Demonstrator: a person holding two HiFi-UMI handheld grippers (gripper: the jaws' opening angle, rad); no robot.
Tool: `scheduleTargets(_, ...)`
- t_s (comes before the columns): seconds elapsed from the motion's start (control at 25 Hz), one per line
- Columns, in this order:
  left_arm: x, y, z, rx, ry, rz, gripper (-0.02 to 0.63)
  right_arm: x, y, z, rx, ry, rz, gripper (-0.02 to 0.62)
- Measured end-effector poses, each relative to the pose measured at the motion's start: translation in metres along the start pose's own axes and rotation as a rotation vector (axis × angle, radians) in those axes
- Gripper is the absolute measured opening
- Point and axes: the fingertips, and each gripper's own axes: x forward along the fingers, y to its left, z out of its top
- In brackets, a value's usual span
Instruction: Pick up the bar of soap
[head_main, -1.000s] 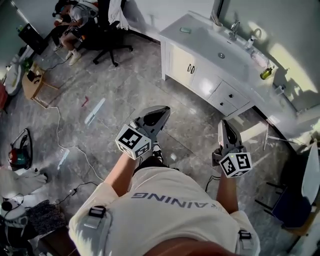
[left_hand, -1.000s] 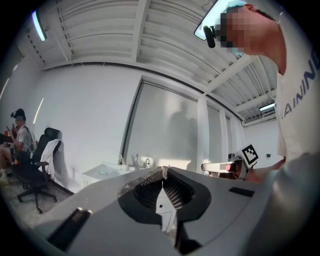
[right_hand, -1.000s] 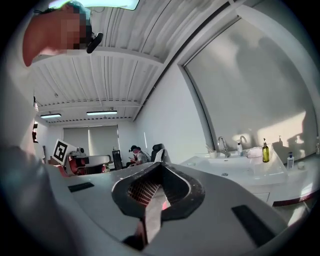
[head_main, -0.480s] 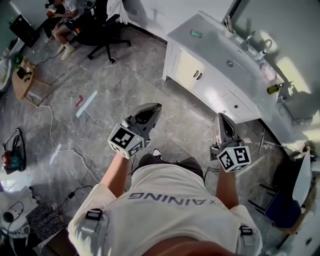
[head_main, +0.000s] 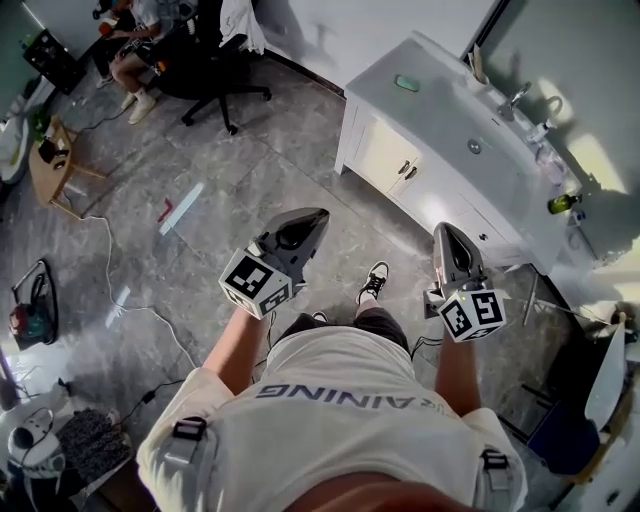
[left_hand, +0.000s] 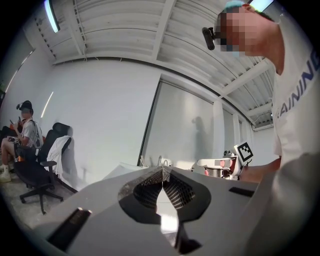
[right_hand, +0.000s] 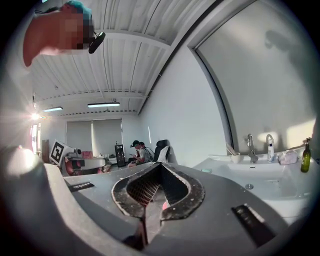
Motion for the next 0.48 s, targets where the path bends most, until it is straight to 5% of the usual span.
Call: scheduleTargets(0.48,0.128,0.049,0.022,0.037,0.026,0.083,0.009,0.096,-0.107,0.038,0.036,-0.007,0.079,0.008)
